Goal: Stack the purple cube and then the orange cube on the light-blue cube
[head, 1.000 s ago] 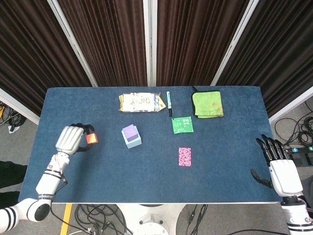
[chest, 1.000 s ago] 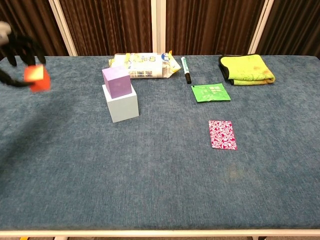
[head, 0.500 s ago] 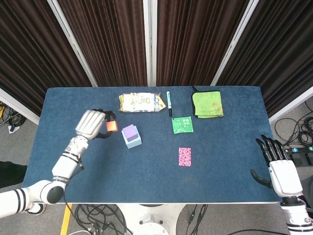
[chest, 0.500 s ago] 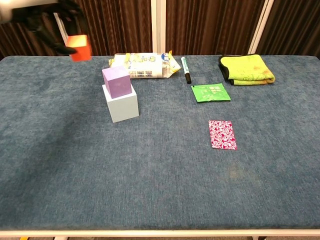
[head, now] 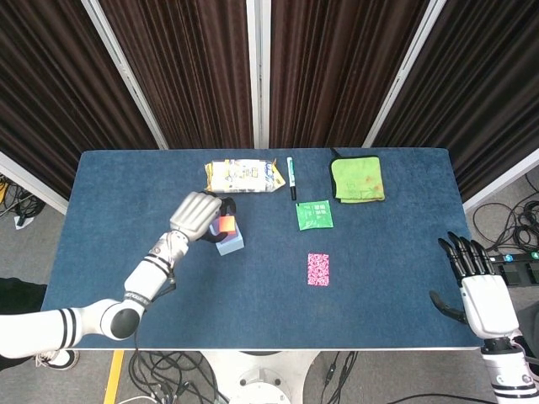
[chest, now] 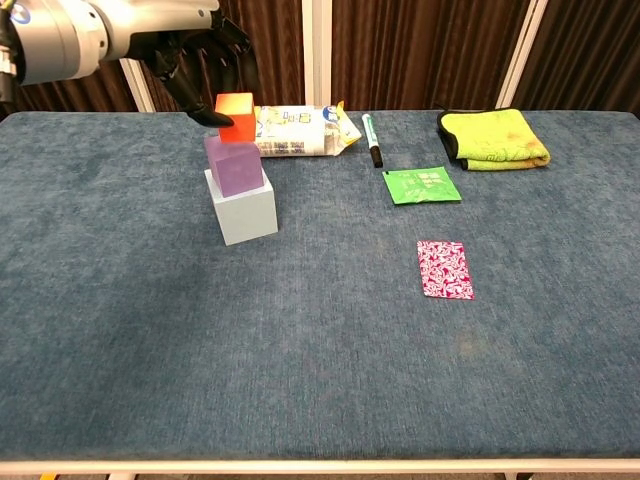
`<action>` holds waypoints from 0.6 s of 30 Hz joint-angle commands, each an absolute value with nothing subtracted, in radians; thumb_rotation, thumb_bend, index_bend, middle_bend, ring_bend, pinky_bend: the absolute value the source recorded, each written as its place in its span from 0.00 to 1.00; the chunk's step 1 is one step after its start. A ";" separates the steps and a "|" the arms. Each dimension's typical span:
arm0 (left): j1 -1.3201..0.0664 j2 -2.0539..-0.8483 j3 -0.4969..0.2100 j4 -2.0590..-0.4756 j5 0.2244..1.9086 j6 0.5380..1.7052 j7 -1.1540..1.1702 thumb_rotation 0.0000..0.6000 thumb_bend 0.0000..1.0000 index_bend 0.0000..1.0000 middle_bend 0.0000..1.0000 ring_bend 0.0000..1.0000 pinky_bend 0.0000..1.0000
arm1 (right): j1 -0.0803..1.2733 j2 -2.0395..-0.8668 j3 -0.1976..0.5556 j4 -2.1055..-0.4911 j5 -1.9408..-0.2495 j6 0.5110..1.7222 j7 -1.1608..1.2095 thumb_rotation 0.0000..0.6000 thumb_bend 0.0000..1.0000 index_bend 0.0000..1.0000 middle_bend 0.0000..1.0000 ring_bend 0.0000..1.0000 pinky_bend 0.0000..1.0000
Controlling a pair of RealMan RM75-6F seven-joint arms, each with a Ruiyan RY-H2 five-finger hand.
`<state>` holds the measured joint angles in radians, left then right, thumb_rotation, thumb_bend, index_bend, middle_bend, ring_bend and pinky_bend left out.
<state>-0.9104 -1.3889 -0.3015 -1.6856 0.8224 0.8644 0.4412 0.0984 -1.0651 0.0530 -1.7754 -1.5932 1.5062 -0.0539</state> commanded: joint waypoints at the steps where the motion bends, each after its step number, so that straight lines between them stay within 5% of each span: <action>1: -0.930 -1.399 -0.296 -1.674 0.786 0.864 0.444 1.00 0.31 0.45 0.62 0.41 0.40 | 0.098 -1.067 0.053 -1.774 -1.592 1.506 -0.055 1.00 0.18 0.00 0.00 0.00 0.00; 18: -0.974 -1.410 -0.281 -1.672 0.617 0.927 0.464 1.00 0.30 0.44 0.62 0.41 0.40 | 0.099 -1.066 0.054 -1.774 -1.589 1.502 -0.054 1.00 0.18 0.00 0.00 0.00 0.00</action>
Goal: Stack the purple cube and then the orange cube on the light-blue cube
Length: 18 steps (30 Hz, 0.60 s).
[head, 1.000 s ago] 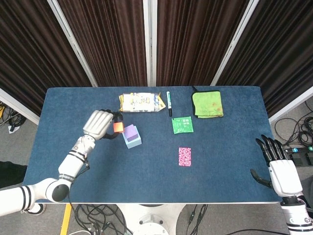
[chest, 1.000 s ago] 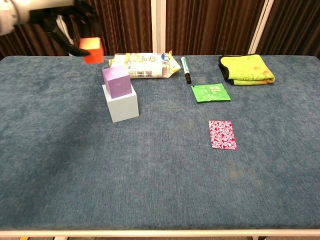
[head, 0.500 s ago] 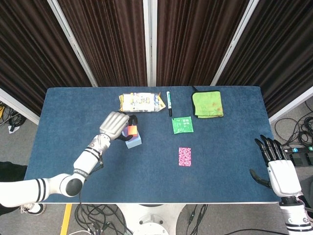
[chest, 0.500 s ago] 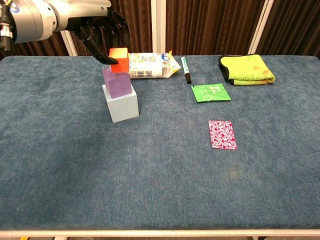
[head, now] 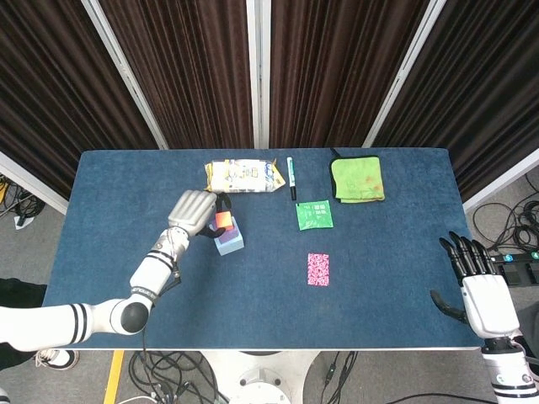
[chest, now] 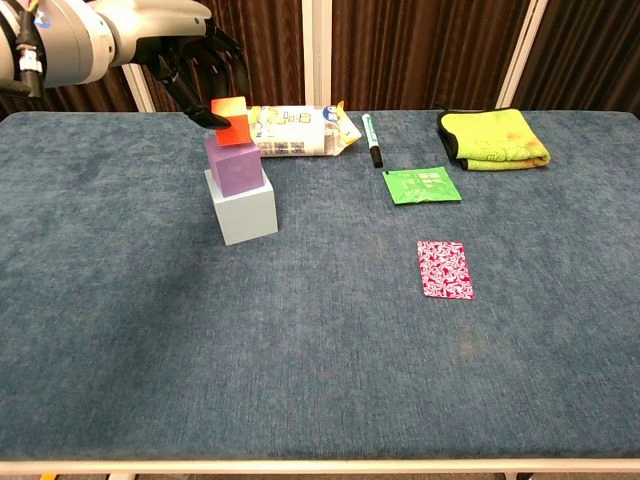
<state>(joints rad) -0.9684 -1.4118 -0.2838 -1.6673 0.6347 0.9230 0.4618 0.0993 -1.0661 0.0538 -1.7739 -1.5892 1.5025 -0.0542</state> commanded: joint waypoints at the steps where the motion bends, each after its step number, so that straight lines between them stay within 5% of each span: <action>1: -0.975 -1.409 -0.279 -1.673 0.610 0.928 0.465 1.00 0.30 0.44 0.62 0.41 0.40 | 0.099 -1.066 0.054 -1.774 -1.589 1.502 -0.055 1.00 0.18 0.00 0.00 0.00 0.00; 18: -0.999 -1.432 -0.263 -1.662 0.552 0.966 0.471 1.00 0.30 0.44 0.62 0.41 0.40 | 0.098 -1.064 0.054 -1.770 -1.590 1.506 -0.043 1.00 0.18 0.00 0.00 0.00 0.00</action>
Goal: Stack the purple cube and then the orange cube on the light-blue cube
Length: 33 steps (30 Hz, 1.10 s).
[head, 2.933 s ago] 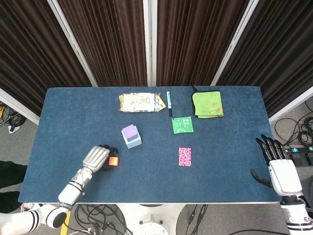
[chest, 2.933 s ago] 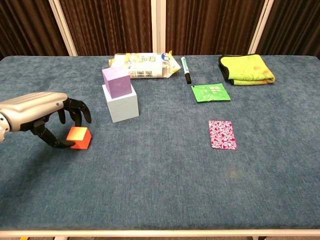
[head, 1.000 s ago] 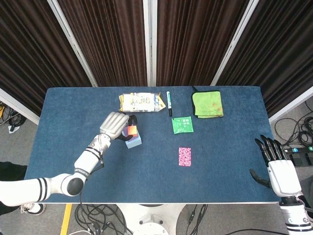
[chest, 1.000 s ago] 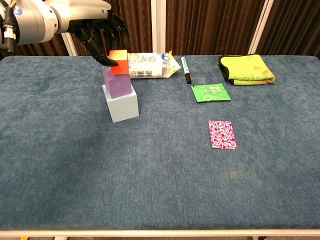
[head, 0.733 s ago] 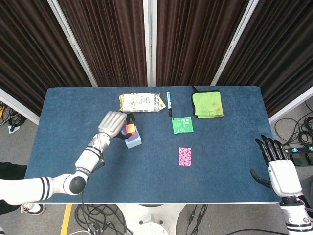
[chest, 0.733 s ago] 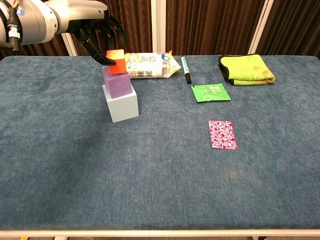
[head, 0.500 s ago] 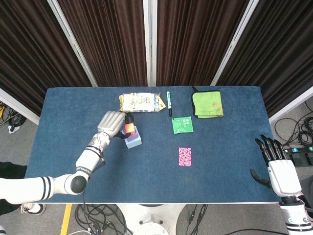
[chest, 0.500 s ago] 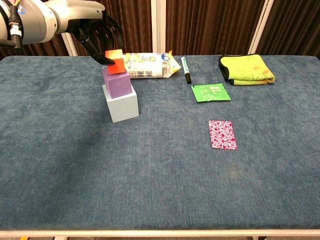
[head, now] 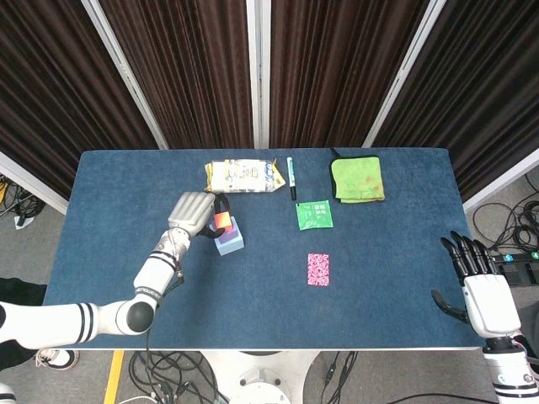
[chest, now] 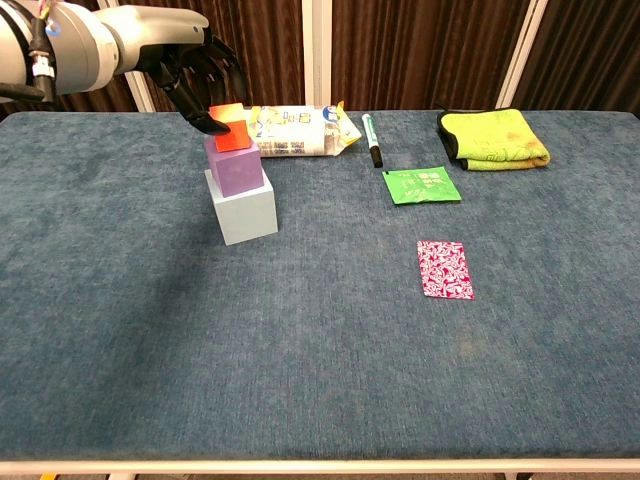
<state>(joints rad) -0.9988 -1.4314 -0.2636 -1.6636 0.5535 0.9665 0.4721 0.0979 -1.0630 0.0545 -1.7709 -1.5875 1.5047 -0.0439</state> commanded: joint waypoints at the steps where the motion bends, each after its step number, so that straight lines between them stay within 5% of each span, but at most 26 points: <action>1: -0.999 -1.432 -0.260 -1.661 0.551 0.967 0.470 1.00 0.30 0.44 0.62 0.41 0.40 | 0.098 -1.066 0.054 -1.766 -1.597 1.511 -0.040 1.00 0.18 0.00 0.00 0.00 0.00; 8: -0.998 -1.426 -0.252 -1.661 0.539 0.955 0.462 1.00 0.26 0.39 0.58 0.40 0.39 | 0.099 -1.071 0.057 -1.757 -1.605 1.519 -0.037 1.00 0.18 0.00 0.00 0.00 0.00; 15: -0.998 -1.392 -0.255 -1.681 0.526 0.913 0.431 1.00 0.11 0.22 0.26 0.25 0.32 | 0.101 -1.066 0.059 -1.765 -1.600 1.514 -0.040 1.00 0.18 0.00 0.00 0.00 0.00; 22: -0.965 -1.317 -0.237 -1.749 0.568 0.946 0.418 1.00 0.09 0.22 0.24 0.23 0.30 | 0.101 -1.061 0.057 -1.769 -1.601 1.513 -0.037 1.00 0.18 0.00 0.00 0.00 0.00; 27: -0.853 -1.198 -0.115 -1.847 0.761 1.070 0.457 1.00 0.09 0.22 0.24 0.23 0.30 | 0.098 -1.058 0.057 -1.768 -1.606 1.522 -0.023 1.00 0.18 0.00 0.00 0.00 0.00; 33: -0.631 -1.177 0.122 -1.704 1.357 1.394 0.475 1.00 0.09 0.23 0.24 0.21 0.30 | 0.096 -1.066 0.054 -1.763 -1.612 1.525 -0.036 1.00 0.18 0.00 0.00 0.00 0.00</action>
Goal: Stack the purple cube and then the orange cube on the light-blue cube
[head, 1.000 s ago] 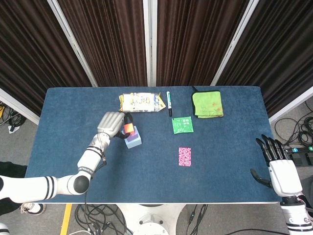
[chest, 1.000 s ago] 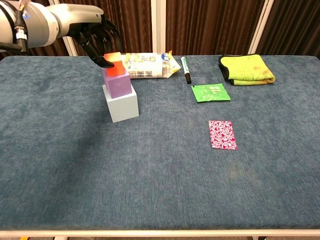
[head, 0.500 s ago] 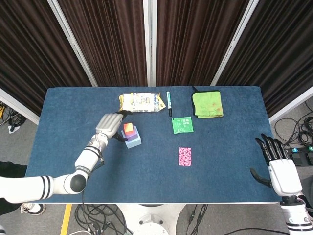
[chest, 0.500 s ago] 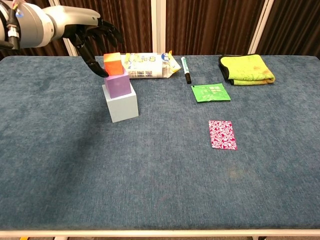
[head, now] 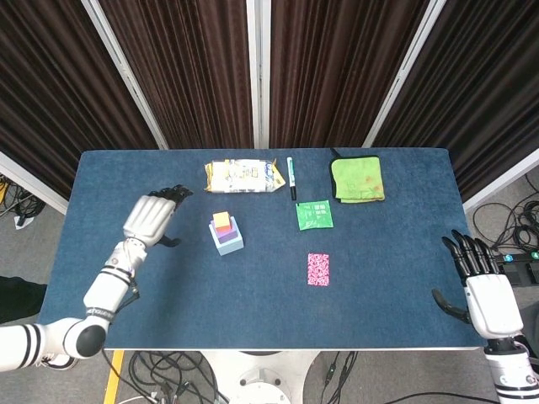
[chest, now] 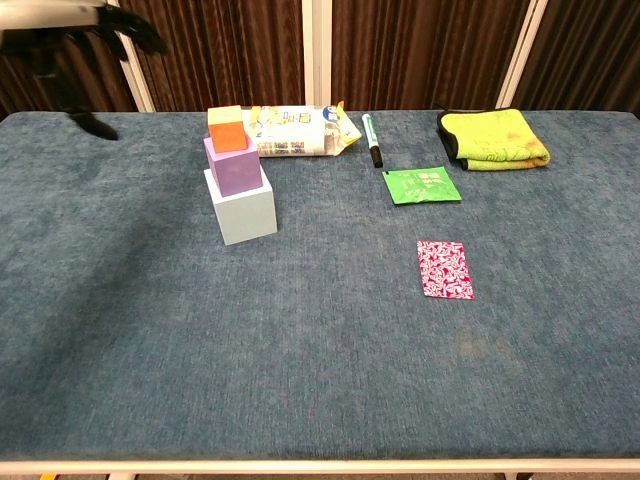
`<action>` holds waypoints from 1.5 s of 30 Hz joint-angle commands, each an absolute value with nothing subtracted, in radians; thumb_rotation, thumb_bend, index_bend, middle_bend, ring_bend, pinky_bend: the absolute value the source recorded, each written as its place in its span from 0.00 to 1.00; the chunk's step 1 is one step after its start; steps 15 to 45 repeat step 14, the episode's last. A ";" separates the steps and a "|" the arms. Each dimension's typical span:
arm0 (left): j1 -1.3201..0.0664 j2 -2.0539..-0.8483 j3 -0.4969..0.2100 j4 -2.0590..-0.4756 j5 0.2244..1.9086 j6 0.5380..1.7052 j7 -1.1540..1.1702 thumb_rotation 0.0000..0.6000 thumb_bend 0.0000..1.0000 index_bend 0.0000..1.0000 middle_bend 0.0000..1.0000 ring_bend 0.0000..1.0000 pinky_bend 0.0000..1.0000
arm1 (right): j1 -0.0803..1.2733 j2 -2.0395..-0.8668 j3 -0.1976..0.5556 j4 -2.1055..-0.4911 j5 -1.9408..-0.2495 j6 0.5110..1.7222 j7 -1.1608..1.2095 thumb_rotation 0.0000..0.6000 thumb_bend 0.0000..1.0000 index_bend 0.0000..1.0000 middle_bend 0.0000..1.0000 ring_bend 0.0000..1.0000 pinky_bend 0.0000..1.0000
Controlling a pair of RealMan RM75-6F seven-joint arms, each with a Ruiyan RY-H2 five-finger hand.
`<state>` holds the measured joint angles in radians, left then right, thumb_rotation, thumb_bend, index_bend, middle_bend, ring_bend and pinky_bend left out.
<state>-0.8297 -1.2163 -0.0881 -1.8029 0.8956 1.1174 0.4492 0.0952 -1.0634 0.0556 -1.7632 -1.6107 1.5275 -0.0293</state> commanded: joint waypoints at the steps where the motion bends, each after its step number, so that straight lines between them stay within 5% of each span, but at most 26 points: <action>1: -0.596 -1.182 0.152 -1.664 1.417 1.435 0.479 1.00 0.09 0.23 0.24 0.21 0.30 | 0.096 -1.069 0.053 -1.764 -1.613 1.524 -0.042 1.00 0.18 0.00 0.00 0.00 0.00; 5: -0.497 -1.200 0.197 -1.589 1.495 1.523 0.462 1.00 0.09 0.23 0.24 0.21 0.29 | 0.096 -1.076 0.051 -1.766 -1.618 1.525 -0.059 1.00 0.18 0.00 0.00 0.00 0.00; 14: -0.386 -1.211 0.181 -1.568 1.511 1.566 0.426 1.00 0.08 0.23 0.24 0.21 0.29 | 0.096 -1.084 0.053 -1.767 -1.614 1.523 -0.078 1.00 0.18 0.00 0.00 0.00 0.00; 45: -0.386 -1.211 0.181 -1.568 1.511 1.566 0.426 1.00 0.08 0.23 0.24 0.21 0.29 | 0.096 -1.084 0.053 -1.767 -1.614 1.523 -0.078 1.00 0.18 0.00 0.00 0.00 0.00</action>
